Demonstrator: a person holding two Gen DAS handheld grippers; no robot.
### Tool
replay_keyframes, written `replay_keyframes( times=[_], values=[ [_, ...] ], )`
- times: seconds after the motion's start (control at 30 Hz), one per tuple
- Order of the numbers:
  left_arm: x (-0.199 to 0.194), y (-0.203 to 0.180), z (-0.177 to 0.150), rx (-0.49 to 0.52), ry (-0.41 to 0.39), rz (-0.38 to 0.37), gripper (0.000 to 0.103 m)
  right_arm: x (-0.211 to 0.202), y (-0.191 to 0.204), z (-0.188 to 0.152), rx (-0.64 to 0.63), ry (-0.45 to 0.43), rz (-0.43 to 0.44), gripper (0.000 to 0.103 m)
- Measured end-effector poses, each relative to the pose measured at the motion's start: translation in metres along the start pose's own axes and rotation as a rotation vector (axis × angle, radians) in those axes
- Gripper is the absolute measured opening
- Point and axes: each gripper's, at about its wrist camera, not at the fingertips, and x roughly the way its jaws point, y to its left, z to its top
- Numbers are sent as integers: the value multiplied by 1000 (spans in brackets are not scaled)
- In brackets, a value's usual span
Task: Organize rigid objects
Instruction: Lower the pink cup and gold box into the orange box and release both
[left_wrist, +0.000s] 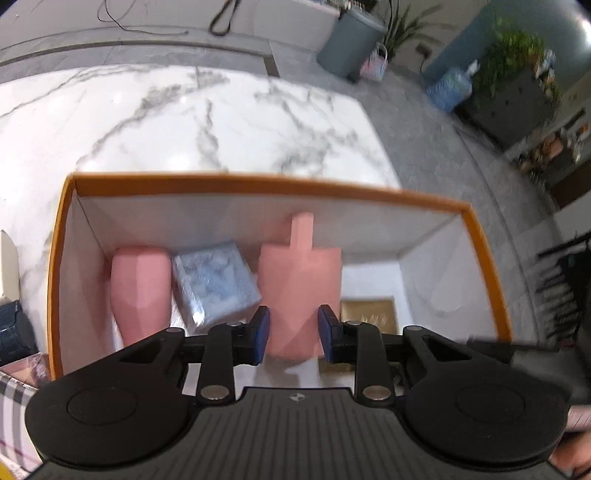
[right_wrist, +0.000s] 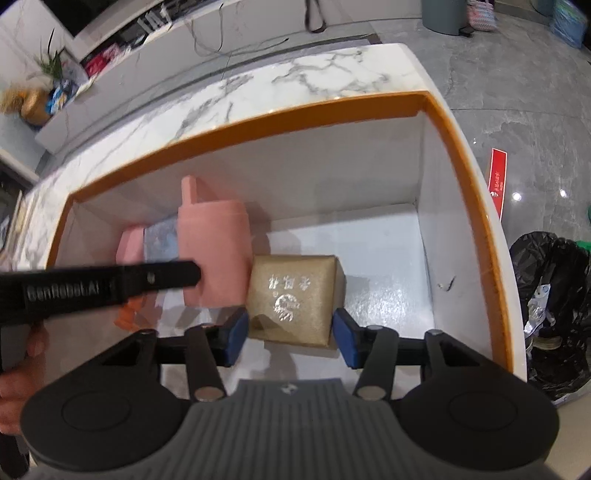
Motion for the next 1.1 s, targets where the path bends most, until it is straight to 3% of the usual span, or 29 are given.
replay_keyframes(
  times=[0.1,0.13,0.33,0.43,0.53,0.83,1.1],
  values=[
    [-1,-9,7,38,-47,35,32,2,12,-2,-72,21,-32,62],
    [2,-13,9,55,-39,69,34,4,14,-3,-95,28,-46,62],
    [11,-18,15,57,-8,74,36,10,16,-3,-165,87,-63,59],
    [17,-17,16,59,65,104,26,10,17,-5,-210,95,-83,51],
    [17,-20,13,102,35,148,23,12,16,-4,-246,92,-111,41],
    [-2,-13,4,117,27,110,24,17,21,12,-392,58,-108,37],
    [-9,-6,1,132,47,130,27,24,24,26,-407,23,-105,36]
  ],
)
